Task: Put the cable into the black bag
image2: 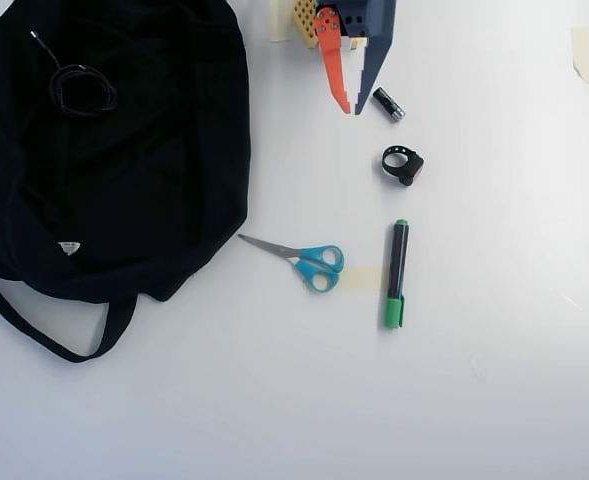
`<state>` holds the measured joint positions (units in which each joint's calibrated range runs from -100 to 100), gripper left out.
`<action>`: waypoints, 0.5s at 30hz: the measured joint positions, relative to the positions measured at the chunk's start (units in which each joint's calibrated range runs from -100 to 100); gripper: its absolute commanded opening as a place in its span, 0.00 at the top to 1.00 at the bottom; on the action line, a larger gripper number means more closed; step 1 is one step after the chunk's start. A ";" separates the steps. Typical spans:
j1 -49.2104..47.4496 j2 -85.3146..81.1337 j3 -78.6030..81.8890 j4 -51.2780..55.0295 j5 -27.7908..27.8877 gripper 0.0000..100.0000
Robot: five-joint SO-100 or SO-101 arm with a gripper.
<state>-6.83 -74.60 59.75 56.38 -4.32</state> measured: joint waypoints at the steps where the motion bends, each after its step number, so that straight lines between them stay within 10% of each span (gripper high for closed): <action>1: -1.91 -2.91 2.28 0.00 0.05 0.98; 15: -8.38 -24.08 31.53 0.00 9.33 0.98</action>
<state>-15.21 -98.67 91.27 56.38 5.01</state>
